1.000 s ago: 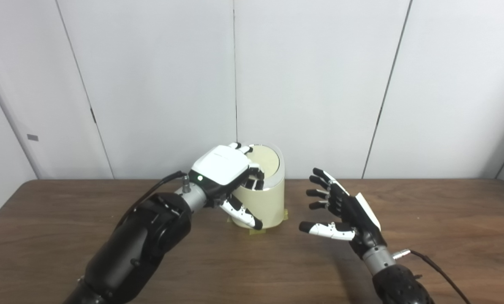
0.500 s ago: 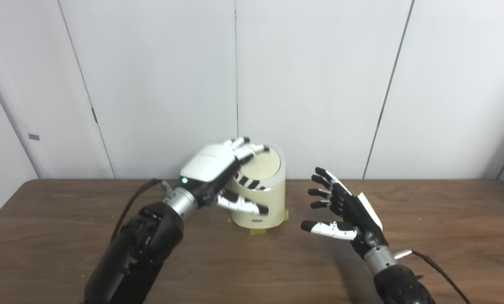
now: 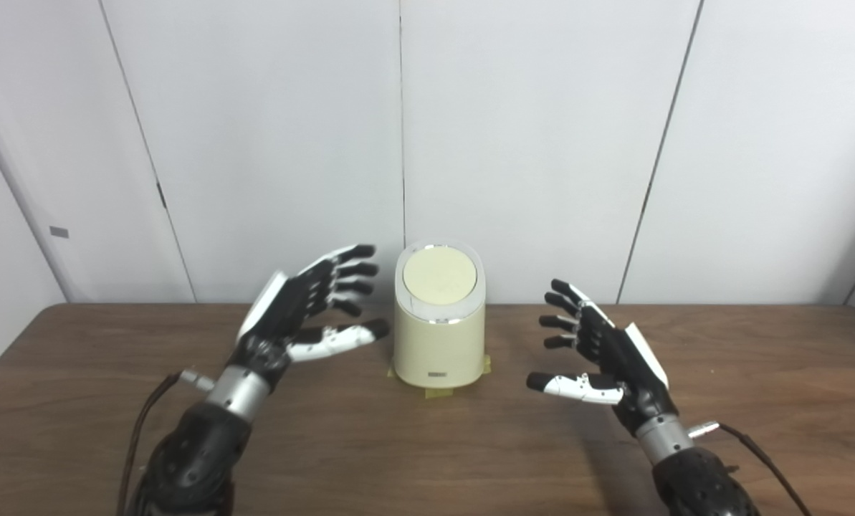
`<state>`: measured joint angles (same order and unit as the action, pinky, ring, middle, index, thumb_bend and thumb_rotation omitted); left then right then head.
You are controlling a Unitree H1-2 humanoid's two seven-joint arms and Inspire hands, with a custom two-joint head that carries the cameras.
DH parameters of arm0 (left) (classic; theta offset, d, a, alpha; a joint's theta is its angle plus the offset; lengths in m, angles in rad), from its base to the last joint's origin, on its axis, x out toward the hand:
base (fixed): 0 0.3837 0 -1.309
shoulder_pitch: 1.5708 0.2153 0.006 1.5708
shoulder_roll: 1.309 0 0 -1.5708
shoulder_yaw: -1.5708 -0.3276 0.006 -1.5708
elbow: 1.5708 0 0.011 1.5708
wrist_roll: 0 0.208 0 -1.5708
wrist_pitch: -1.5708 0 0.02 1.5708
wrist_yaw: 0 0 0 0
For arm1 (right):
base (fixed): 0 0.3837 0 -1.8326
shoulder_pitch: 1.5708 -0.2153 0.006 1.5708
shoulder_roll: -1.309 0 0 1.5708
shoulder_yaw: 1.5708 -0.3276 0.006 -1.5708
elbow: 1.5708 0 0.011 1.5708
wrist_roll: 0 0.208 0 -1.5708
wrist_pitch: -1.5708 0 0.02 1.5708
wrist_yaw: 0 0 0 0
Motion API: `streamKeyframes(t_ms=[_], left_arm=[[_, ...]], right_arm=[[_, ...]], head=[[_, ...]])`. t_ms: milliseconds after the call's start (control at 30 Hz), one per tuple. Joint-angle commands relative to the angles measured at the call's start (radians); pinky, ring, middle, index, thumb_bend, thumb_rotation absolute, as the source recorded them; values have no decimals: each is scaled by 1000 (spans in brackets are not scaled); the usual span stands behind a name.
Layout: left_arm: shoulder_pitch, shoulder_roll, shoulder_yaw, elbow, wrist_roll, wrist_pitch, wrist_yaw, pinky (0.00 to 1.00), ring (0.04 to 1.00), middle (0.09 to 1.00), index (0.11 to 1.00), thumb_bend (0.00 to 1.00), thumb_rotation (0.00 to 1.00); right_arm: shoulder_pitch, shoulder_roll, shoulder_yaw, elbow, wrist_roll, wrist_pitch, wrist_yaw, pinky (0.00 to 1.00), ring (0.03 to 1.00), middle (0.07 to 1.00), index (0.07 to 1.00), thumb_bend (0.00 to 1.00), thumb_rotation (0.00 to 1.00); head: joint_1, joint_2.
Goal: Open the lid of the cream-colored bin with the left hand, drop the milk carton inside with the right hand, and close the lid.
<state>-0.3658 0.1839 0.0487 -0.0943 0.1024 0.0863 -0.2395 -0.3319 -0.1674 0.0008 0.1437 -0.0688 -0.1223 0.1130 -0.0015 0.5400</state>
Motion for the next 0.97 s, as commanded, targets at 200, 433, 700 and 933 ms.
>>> streamKeyframes(t_ms=[200, 433, 700, 933], left_arm=[[91, -32, 59, -34, -89, -63, 84, 577, 711, 768, 843, 785, 366], [143, -32, 53, 30, -145, -132, 79, 612, 762, 800, 855, 782, 361], [152, -1, 31, 60, -134, -178, 66, 633, 764, 808, 859, 778, 373], [144, 19, 20, 71, -154, -197, 60, 670, 761, 814, 864, 804, 338]], right_arm=[[-9, -24, -1, -70, -16, 0, -2, 626, 774, 875, 883, 872, 285], [9, -26, 5, -81, 22, 2, 27, 653, 794, 878, 881, 868, 284], [19, -9, 4, -95, 29, 16, 19, 657, 779, 868, 874, 884, 285], [20, 0, 5, -81, 44, -12, 28, 675, 797, 873, 876, 863, 275]], head=[[2, 6], [0, 2], [0, 0], [-5, -3]])
